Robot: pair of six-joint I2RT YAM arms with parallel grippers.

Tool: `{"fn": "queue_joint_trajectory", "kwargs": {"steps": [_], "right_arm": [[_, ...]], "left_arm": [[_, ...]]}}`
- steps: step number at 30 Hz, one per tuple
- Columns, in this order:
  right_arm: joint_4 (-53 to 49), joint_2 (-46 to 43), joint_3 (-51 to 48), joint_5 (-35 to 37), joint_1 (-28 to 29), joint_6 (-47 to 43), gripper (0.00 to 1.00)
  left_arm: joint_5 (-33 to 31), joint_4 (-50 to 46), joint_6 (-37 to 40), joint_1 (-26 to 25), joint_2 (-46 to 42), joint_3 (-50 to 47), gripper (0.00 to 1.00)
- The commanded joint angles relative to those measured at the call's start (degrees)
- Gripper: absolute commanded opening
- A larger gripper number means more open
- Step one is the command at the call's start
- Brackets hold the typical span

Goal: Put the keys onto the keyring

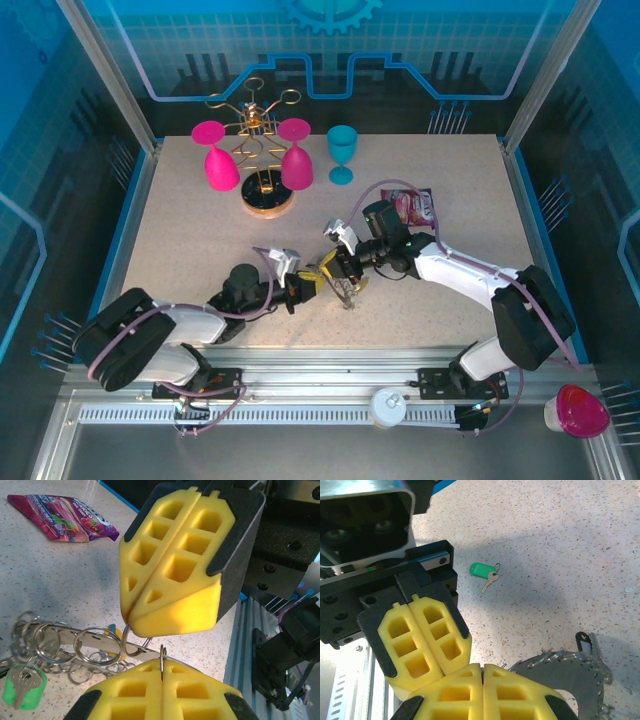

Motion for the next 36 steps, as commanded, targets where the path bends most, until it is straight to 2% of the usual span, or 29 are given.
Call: {"fn": "queue_joint_trajectory", "kwargs": {"steps": [1, 2, 3, 4, 6, 9, 14, 18, 20, 24, 30, 36], "right_arm": [[0.38, -2.02, -0.64, 2.0, -0.16, 1.64, 0.0], [0.49, -2.22, -0.64, 2.79, -0.37, 2.28, 0.0], [0.41, -2.56, -0.62, 3.87, -0.5, 3.01, 0.06], [0.17, -2.92, -0.64, 5.44, -0.82, 3.7, 0.17], [-0.53, -3.86, -0.64, 8.13, -1.45, 4.57, 0.3], [-1.35, -6.59, -3.19, 10.65, -2.8, 4.29, 0.36], [-0.5, -15.15, -7.2, 12.21, -4.33, 0.08, 0.38], [2.34, -22.35, -11.22, 9.86, -4.24, -4.9, 0.38], [3.99, -25.55, -13.99, 6.01, -3.96, -11.43, 0.35], [5.93, -30.81, -18.94, 8.96, 0.1, -24.33, 0.31], [4.75, -28.39, -17.64, 16.25, 6.5, -33.13, 0.28], [7.88, -25.91, -17.08, 18.66, 7.89, -33.39, 0.24]], "left_arm": [[-1.35, -9.88, 7.52, -1.69, -4.71, 2.72, 0.0], [-2.17, -12.29, 9.56, -2.37, -6.16, 3.27, 0.0], [-3.24, -15.65, 12.22, -3.19, -7.81, 3.87, 0.0], [-4.12, -19.14, 15.05, -3.78, -9.44, 4.67, 0.0], [-5.13, -24.36, 21.15, -4.71, -12.2, 6.2, 0.0], [-5.09, -28.84, 30.47, -4.81, -15.49, 7.84, 0.0], [-3.59, -31.44, 43.85, -4.64, -16.83, 10.71, 0.0], [1.14, -28.66, 47.84, -3.5, -14.82, 12.42, 0.0], [3.07, -27.71, 49.08, -3.2, -13.81, 13.19, 0.0], [4.85, -26.96, 52.46, -2.93, -12.93, 14.27, 0.0], [5.62, -25.17, 56.73, -2.94, -12.85, 14.37, 0.0], [6.74, -25.43, 58.33, -2.96, -12.13, 15.12, 0.0]]}}
